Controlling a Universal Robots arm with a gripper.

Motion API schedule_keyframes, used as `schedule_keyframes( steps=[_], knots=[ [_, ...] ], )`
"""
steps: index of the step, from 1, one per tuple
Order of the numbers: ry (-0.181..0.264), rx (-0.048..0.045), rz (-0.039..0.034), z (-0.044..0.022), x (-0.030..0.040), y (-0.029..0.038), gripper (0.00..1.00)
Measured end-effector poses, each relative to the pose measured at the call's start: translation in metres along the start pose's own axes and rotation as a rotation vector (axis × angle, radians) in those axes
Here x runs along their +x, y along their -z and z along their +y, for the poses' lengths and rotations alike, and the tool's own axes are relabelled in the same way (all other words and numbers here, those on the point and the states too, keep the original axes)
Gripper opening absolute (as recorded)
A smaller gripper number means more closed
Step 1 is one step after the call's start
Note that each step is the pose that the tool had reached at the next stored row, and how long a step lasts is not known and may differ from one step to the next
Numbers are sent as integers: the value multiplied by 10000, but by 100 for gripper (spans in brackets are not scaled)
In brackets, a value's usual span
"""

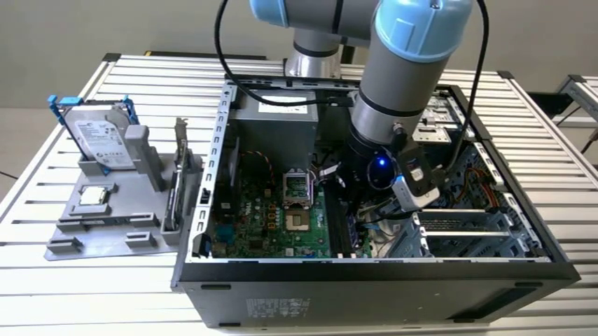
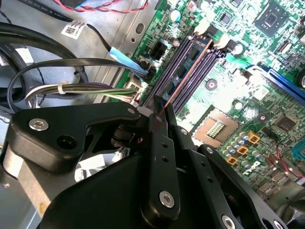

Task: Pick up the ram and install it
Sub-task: 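Insert the ram into the slot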

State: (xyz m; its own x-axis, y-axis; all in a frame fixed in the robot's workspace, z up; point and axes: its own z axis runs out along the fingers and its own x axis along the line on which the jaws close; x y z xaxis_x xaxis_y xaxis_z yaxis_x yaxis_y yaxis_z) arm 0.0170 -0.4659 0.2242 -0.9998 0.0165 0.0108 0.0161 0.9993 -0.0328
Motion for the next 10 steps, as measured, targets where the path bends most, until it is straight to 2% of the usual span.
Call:
schedule_keyframes(
  steps=[10],
  knots=[
    [1,0,-1,40,-17,-36,0]
  ],
)
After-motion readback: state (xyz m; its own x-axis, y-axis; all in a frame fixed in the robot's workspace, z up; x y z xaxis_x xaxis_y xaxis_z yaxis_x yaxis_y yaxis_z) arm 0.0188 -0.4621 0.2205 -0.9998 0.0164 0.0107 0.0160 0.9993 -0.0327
